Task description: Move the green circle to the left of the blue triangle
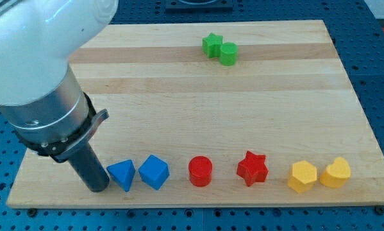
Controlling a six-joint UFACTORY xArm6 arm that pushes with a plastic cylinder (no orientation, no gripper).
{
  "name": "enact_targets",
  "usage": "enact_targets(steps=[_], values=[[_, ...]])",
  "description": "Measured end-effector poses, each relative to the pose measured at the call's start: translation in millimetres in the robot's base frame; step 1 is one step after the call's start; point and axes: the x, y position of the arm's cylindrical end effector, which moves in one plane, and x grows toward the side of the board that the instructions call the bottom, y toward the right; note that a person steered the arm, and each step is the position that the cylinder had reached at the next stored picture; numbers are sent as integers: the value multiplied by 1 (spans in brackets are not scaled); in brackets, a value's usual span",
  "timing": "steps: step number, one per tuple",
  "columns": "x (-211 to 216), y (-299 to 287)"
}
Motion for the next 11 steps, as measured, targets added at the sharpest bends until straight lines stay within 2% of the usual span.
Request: enact_targets(steps=[1, 2, 3, 4, 6, 7, 9, 11], values=[[-7, -28], [-82, -6], [-79, 141], [-95, 257], [-241, 312], [-255, 308], [-310, 269], [-299, 198]])
